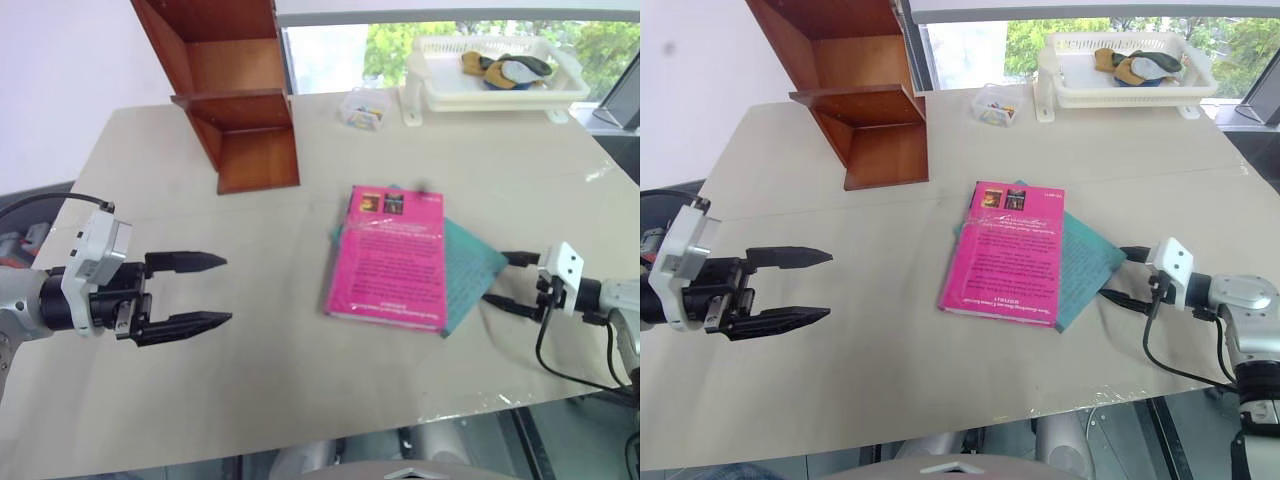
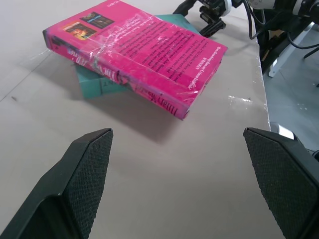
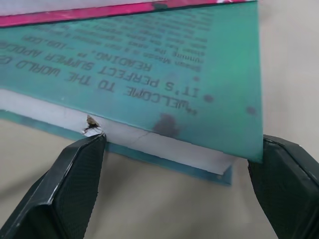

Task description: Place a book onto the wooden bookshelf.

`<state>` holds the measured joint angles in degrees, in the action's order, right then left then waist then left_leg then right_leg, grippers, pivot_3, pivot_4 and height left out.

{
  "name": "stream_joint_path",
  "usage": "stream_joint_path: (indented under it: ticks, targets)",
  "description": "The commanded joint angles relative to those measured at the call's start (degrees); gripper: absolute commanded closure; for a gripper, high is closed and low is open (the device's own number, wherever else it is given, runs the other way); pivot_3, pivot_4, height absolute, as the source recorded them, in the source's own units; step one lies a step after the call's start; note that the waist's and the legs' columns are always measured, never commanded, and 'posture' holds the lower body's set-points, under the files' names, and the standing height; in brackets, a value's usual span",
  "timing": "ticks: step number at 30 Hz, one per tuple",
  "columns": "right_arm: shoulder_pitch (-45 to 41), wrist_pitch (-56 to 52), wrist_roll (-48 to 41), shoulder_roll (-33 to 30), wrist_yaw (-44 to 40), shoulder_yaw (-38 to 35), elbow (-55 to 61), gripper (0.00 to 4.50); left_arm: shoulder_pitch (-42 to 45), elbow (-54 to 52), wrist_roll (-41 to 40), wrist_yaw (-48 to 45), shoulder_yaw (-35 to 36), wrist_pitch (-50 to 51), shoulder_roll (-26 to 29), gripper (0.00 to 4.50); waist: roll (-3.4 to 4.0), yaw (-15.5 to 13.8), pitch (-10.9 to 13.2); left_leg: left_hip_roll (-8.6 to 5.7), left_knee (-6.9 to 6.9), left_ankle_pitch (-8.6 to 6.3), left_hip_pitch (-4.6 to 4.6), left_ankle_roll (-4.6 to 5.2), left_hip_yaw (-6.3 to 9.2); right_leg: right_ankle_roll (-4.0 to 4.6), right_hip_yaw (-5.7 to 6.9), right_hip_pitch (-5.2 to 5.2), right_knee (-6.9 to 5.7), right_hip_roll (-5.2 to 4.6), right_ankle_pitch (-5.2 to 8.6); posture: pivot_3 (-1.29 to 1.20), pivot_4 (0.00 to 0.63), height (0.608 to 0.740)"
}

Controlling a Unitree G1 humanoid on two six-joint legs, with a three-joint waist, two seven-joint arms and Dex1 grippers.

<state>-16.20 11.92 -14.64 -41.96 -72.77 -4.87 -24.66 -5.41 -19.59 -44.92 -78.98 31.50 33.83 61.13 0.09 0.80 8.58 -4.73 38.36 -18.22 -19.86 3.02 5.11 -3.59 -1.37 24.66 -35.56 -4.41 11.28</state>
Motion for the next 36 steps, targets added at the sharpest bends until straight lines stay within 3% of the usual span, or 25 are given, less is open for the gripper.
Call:
stream_joint_path:
  ticks: [1,7,14,21,28,31,36]
  targets:
    - [-1.84,3.16,0.76,0.46,0.15,0.66,0.01,0.00,0.79,0.06,0.34,0.20,-0.13,-1.30,-0.27,0.09,0.01,0.01,0.00,0.00,0.00,0.00,0.00,0.00,0.00,0.00,-0.01,0.01,-0.01,0.01,0.00,0.00,0.150,0.740]
    - [3.02,4.26,-0.86,-5.78,-0.11,-4.35,0.55,0.00,2.95,1.30,-0.06,1.80,-3.39,-0.94,-2.56,0.09,0.11,-0.65,0.07,-0.05,0.00,0.00,-0.03,0.00,0.03,0.00,0.04,0.01,-0.01,-0.03,0.00,0.00,0.150,0.740]
    - [23.61,-1.25,-8.77,-13.33,-2.29,-18.31,13.37,0.00,11.64,9.45,2.02,4.52,-13.96,1.02,-7.13,0.09,0.16,-1.68,0.09,-0.02,0.00,0.00,-0.08,0.00,0.08,0.01,0.11,0.01,0.01,-0.01,0.01,0.00,0.150,0.740]
    - [39.74,-21.48,-25.03,-12.03,0.77,-36.76,40.14,0.00,22.32,17.04,0.90,8.84,-22.33,9.64,-14.93,0.09,-0.06,-0.54,0.08,-0.01,0.07,0.00,0.06,0.01,-0.01,-0.02,-0.06,-0.06,-0.18,0.02,-0.01,0.00,0.150,0.740]
    - [46.18,-37.86,-41.33,-11.98,4.06,-52.90,56.52,0.00,32.35,31.58,5.71,6.21,-32.09,14.37,-20.19,0.09,-0.31,-1.27,0.17,-0.04,0.10,0.00,0.01,0.02,0.03,-0.03,-0.02,-0.06,-0.13,0.01,-0.01,0.00,0.150,0.740]
    - [47.77,-40.60,-43.74,-11.33,4.59,-57.24,59.37,0.00,36.04,40.09,8.64,2.87,-36.39,13.30,-23.50,0.09,-0.41,-1.80,0.22,-0.03,0.10,0.00,-0.01,0.02,0.04,-0.02,0.00,-0.05,-0.09,0.03,-0.01,0.00,0.150,0.740]
    - [51.08,-41.74,-41.64,-9.24,3.79,-60.20,61.47,0.00,43.22,51.66,9.49,-0.31,-37.75,17.48,-29.56,0.09,-0.62,-2.31,0.25,-0.06,0.20,0.00,-0.13,0.03,0.17,-0.03,0.16,-0.06,-0.06,0.18,0.00,0.00,0.150,0.740]
